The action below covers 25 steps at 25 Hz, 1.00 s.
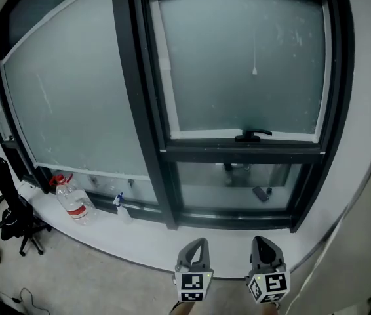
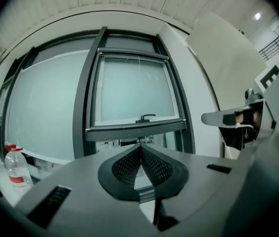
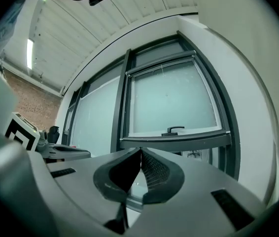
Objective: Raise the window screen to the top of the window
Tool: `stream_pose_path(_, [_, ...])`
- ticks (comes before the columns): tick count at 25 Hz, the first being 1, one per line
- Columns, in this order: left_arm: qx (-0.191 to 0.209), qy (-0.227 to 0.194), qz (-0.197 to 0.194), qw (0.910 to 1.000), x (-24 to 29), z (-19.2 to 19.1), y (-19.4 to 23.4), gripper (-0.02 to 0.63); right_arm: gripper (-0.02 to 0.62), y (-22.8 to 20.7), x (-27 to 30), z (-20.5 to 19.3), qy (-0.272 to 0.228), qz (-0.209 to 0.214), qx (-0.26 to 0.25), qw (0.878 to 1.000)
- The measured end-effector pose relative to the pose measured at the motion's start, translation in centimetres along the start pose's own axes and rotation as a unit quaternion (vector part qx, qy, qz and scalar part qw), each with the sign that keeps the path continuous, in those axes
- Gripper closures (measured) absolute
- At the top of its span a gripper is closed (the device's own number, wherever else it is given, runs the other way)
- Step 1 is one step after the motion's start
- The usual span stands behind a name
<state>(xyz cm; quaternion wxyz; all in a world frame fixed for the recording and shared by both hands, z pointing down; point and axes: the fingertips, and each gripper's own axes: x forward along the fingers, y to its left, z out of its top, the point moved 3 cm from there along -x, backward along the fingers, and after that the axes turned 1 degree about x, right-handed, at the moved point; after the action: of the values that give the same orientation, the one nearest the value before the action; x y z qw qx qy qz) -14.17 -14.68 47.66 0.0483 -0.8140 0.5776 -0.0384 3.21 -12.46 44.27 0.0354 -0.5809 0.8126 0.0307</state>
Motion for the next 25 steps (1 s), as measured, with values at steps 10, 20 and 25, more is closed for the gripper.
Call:
stream_pose_path(10, [-0.013, -0.013, -0.001, 0.9998, -10.5, 0.8, -6.6, 0.601, 0.588, 3.9, -12.1, 1.5, -0.008, 0.019, -0.012, 1.000])
stream_pose_path(20, [-0.015, -0.012, -0.009, 0.9998, -25.6, 0.7, -16.0, 0.603, 0.588, 7.7, -29.6, 0.8, -0.001, 0.021, 0.007, 1.000])
stream_pose_path(25, [-0.023, -0.007, -0.007, 0.9997, -31.0, 1.9, -18.1, 0.601, 0.588, 9.3, -35.0, 2.3, 0.002, 0.025, 0.002, 1.000])
